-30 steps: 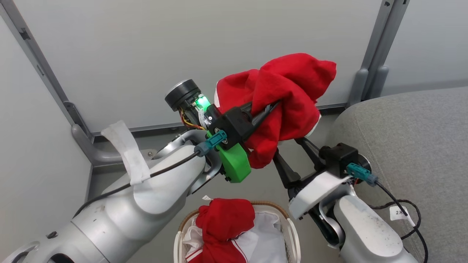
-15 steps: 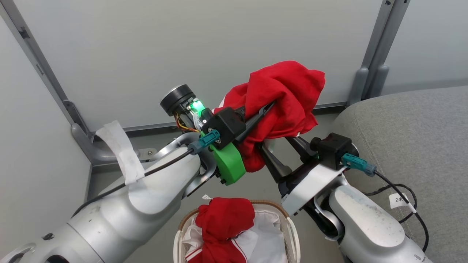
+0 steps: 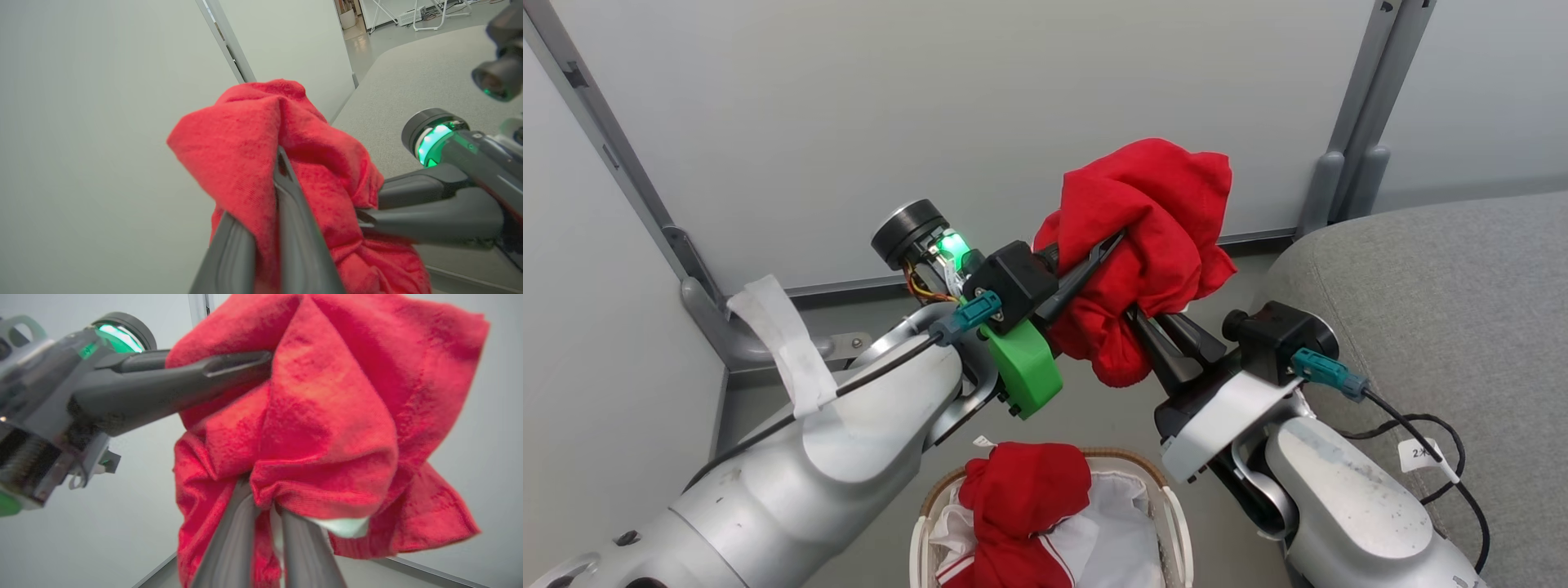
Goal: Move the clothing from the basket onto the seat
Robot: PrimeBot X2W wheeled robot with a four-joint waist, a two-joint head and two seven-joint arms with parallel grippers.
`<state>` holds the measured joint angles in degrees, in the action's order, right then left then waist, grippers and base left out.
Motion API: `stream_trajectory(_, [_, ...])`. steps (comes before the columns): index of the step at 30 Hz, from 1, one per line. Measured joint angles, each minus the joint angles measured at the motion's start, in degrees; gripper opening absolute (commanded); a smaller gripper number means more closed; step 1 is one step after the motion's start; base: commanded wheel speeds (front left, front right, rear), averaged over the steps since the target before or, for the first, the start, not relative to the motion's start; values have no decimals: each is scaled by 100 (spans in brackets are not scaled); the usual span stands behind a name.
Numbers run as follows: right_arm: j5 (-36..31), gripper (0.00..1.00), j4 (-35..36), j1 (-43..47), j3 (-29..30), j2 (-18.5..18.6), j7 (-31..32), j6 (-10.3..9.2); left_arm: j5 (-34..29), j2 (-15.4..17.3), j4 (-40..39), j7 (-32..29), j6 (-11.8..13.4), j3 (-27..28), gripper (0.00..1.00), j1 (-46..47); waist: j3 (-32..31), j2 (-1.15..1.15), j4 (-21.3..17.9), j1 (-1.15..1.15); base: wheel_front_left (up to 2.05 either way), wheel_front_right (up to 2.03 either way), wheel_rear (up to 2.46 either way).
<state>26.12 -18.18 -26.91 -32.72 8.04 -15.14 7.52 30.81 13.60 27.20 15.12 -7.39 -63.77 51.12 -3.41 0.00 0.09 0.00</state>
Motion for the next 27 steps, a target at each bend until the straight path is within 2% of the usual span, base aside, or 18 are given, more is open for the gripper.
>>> stream_trajectory(7, [-73,0,-20,3,79,-5,1,0,80,22,24,0,0,91,0,-25,17,0,-3,0,0,0,0])
stream_trajectory(8, [-111,0,-20,3,108,-4,1,0,104,15,23,0,0,124,42,-62,22,0,-2,0,0,0,0])
stream_trajectory(9, [-162,0,-22,2,142,-3,1,0,143,8,18,0,0,158,62,-116,28,0,-2,0,0,0,0])
stream_trajectory(10, [-225,0,-26,1,180,0,1,0,154,0,12,0,0,209,100,-172,34,0,-1,0,0,0,0])
stream_trajectory(18, [-545,0,-32,1,512,0,1,0,320,-100,-63,1,32,720,100,-817,102,0,4,0,0,0,0])
stream_trajectory(27, [-768,0,-18,61,772,54,1,0,409,-364,43,0,112,1354,100,-1833,188,0,-44,0,0,0,0])
